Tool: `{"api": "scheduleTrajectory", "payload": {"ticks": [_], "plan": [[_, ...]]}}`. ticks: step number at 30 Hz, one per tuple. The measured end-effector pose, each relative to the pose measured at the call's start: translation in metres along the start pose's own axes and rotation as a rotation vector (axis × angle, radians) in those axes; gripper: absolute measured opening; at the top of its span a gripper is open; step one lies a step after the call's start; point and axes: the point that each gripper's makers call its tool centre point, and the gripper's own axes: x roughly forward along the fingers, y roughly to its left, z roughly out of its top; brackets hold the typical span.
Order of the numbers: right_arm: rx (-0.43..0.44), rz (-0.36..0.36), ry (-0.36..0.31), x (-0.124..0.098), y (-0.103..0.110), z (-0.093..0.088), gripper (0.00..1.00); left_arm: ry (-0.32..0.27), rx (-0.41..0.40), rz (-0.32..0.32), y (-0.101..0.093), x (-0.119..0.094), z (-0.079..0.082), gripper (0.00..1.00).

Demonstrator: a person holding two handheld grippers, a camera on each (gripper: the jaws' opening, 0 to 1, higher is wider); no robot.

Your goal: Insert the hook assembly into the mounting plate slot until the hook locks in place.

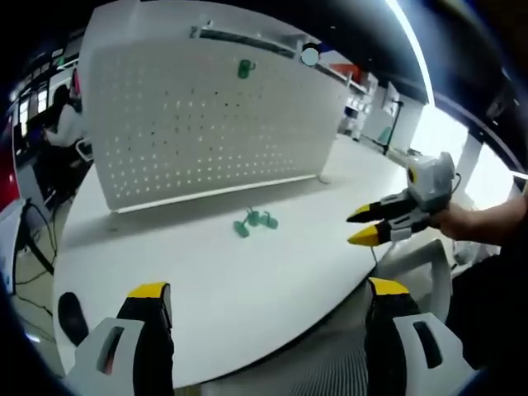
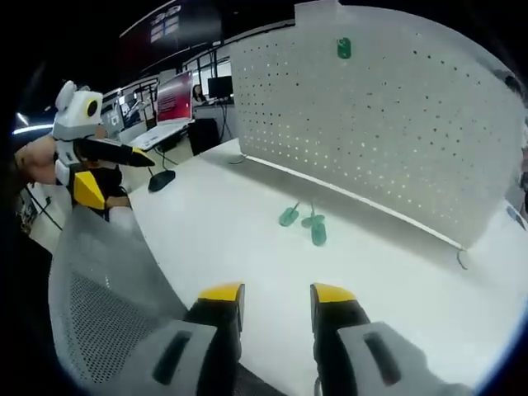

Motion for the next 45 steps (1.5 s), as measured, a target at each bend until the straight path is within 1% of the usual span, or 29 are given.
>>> {"api": "scheduleTrajectory", "payload": {"ticks": [5, 9, 11, 15, 24, 27, 31, 32, 33, 35, 38, 42, 45], "plan": [[0.050, 0.019, 0.006, 0.015, -0.003, 0.000, 0.30, -0.003, -0.008, 0.005, 0.004, -0.003, 0.000, 0.98], [0.053, 0.018, 0.019, 0.028, -0.007, 0.003, 0.29, 0.008, -0.009, 0.012, 0.010, -0.004, -0.003, 0.98], [0.055, -0.007, -0.002, 0.034, -0.013, 0.009, 0.26, 0.005, -0.016, 0.022, 0.014, -0.005, -0.002, 0.98], [0.061, -0.008, 0.011, 0.052, -0.018, 0.012, 0.26, 0.013, -0.024, 0.034, 0.020, -0.003, -0.005, 0.98], [0.018, 0.016, 0.063, 0.087, -0.024, 0.018, 0.24, 0.022, -0.035, 0.032, 0.028, 0.002, -0.005, 0.97], [-0.001, 0.013, 0.070, 0.101, -0.031, 0.024, 0.24, 0.021, -0.041, 0.039, 0.033, 0.002, -0.005, 0.96], [0.001, -0.007, 0.070, 0.116, -0.044, 0.033, 0.23, 0.025, -0.048, 0.045, 0.037, 0.002, -0.006, 0.96], [0.011, -0.010, 0.073, 0.122, -0.048, 0.035, 0.23, 0.026, -0.048, 0.046, 0.038, 0.002, -0.006, 0.96], [0.077, -0.005, 0.073, 0.126, -0.050, 0.038, 0.22, 0.026, -0.052, 0.048, 0.039, 0.002, -0.006, 0.95], [0.096, -0.005, 0.067, 0.132, -0.055, 0.044, 0.22, 0.024, -0.061, 0.051, 0.041, 0.002, -0.007, 0.95], [0.074, -0.013, 0.091, 0.142, -0.061, 0.046, 0.22, 0.030, -0.071, 0.054, 0.043, 0.003, -0.010, 0.95], [0.053, -0.001, 0.130, 0.154, -0.062, 0.043, 0.19, 0.034, -0.079, 0.057, 0.046, 0.004, -0.011, 0.94], [0.039, 0.001, 0.147, 0.160, -0.062, 0.042, 0.17, 0.032, -0.087, 0.064, 0.049, 0.004, -0.010, 0.94]]}}
